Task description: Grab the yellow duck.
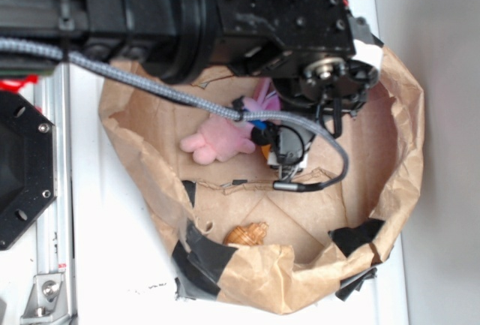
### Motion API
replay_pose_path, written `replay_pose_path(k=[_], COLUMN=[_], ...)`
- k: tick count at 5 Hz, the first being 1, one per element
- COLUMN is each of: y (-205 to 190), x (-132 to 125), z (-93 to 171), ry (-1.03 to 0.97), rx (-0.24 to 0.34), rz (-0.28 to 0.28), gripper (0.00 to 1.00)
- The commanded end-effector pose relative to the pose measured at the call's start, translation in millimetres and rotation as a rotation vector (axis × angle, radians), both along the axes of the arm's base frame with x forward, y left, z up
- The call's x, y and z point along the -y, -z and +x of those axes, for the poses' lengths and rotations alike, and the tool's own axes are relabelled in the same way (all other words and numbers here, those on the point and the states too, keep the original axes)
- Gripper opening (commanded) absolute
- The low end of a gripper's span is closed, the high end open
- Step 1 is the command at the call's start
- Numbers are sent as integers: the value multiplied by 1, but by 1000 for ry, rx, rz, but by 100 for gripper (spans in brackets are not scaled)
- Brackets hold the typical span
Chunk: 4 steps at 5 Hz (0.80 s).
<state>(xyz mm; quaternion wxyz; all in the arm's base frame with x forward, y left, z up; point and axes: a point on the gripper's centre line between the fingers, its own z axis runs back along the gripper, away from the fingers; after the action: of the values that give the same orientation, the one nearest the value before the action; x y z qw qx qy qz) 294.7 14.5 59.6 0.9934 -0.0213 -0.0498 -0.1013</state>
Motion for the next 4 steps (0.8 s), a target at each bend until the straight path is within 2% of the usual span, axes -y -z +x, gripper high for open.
replay_pose_path(k=[1,4], y=[-3,4], x=[1,-3], z=[-7,-8], ry=[17,8], rx=[1,-11], rz=[68,71], gripper=[100,100])
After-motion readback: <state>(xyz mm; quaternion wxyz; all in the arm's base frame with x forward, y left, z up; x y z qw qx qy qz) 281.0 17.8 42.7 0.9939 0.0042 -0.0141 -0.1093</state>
